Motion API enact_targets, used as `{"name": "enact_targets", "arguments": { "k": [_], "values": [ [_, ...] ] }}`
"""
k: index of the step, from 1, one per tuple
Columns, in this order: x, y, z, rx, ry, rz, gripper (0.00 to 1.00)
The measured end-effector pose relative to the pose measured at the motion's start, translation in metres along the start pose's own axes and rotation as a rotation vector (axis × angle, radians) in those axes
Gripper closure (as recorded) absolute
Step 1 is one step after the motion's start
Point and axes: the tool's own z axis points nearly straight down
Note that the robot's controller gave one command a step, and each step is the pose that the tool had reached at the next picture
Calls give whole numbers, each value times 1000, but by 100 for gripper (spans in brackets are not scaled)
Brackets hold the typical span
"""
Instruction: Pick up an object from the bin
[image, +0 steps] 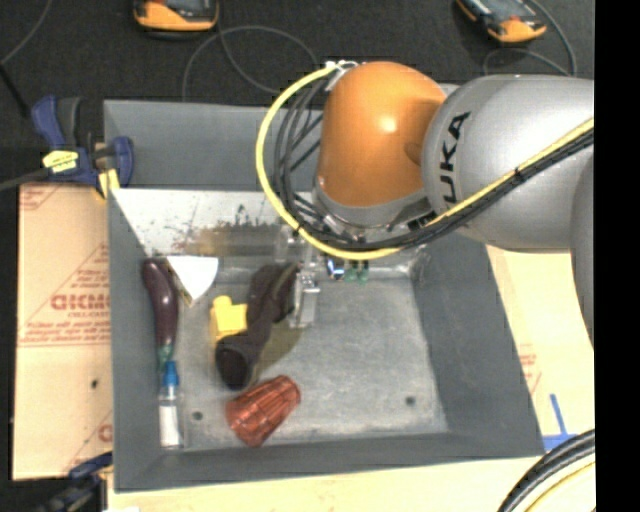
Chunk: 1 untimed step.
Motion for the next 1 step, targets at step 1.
{"name": "enact_targets", "arguments": {
  "k": [1],
  "values": [
    [0,0,-2,0,-1,1,0]
  ]
}}
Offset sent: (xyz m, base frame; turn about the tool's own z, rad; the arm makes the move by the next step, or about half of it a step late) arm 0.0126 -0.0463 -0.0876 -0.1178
